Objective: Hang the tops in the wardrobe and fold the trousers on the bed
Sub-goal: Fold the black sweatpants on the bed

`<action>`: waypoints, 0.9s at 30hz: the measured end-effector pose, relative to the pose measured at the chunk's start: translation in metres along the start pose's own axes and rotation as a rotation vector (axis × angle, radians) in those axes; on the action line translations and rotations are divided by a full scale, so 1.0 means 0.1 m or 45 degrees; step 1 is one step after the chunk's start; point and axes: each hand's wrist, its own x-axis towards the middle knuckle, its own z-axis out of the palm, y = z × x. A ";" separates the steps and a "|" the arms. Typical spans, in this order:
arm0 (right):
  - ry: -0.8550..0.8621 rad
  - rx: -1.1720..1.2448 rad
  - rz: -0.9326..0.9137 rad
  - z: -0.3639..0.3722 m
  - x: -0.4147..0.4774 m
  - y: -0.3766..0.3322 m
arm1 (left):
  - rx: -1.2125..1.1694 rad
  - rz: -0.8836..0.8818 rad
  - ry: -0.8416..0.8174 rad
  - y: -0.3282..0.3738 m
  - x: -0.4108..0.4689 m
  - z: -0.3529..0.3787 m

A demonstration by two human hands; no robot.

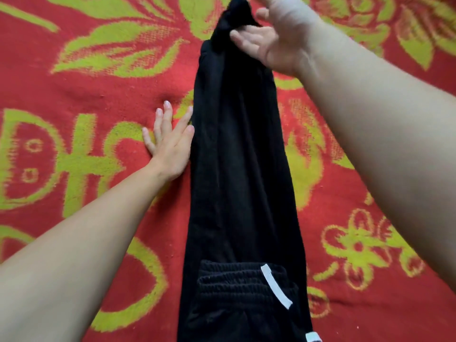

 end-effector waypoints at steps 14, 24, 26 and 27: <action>0.601 -1.329 0.025 -0.74 -0.16 1.09 | -0.127 -0.063 0.137 0.14 -0.04 -0.01; 0.053 -0.450 0.378 -0.71 -0.02 1.04 | -0.787 -0.239 0.175 0.11 0.20 -0.28; -0.052 -0.420 0.474 -0.72 0.00 1.02 | -0.682 -0.241 0.100 0.17 0.33 -0.33; -0.105 -0.413 0.498 -0.71 0.00 1.01 | -0.683 -0.234 0.057 0.22 0.37 -0.34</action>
